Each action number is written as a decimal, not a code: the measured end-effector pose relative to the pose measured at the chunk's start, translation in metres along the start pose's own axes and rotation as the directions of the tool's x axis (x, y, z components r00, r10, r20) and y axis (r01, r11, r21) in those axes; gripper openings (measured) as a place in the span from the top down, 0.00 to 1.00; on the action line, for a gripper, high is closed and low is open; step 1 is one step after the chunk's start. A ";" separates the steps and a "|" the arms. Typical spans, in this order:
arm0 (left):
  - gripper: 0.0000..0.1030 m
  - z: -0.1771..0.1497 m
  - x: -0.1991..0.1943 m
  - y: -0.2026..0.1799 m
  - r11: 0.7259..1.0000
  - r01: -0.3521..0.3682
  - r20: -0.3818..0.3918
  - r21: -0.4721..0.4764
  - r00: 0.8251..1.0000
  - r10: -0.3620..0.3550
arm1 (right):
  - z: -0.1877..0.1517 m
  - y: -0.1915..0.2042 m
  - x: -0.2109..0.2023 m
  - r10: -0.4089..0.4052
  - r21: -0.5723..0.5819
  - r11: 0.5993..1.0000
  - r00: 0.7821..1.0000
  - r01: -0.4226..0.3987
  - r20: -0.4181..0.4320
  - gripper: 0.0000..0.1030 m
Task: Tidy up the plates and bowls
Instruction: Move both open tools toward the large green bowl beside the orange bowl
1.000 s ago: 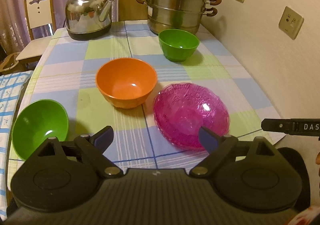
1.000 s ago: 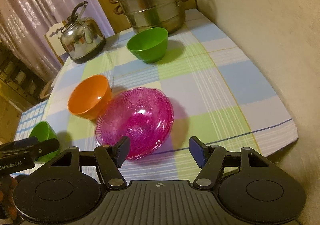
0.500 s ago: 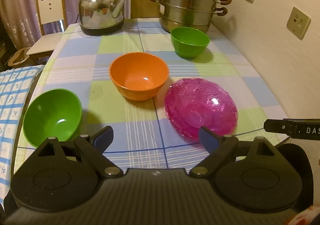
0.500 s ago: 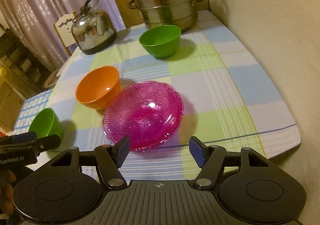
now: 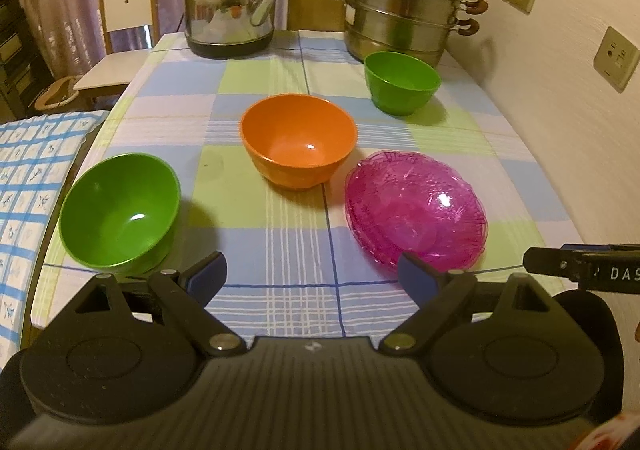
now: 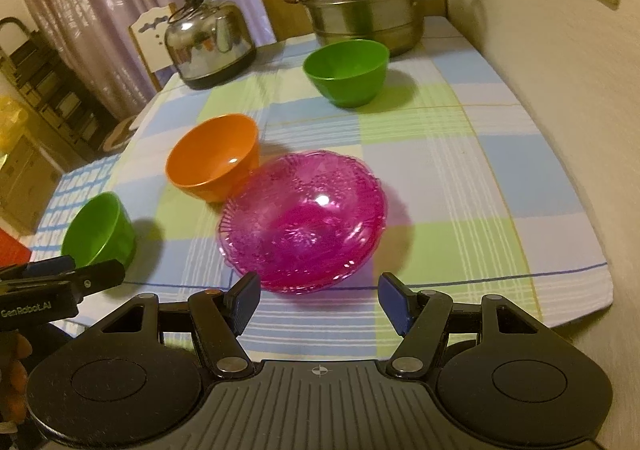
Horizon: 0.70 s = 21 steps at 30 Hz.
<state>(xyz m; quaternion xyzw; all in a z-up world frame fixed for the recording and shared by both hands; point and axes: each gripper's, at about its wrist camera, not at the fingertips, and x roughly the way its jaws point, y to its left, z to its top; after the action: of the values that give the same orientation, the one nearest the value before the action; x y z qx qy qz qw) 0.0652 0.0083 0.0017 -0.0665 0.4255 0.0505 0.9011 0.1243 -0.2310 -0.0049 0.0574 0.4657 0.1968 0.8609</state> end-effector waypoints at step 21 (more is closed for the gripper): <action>0.11 -0.014 0.003 0.029 0.999 0.031 -0.016 0.020 0.999 -0.030 | -0.017 0.033 0.010 -0.034 0.006 0.999 0.999 0.034 -0.016 0.37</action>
<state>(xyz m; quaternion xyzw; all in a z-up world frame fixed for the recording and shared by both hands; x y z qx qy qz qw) 0.0521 0.0352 -0.0119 -0.0645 0.4319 0.0319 0.8991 0.1057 -0.1988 -0.0128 0.0507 0.4738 0.1810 0.8603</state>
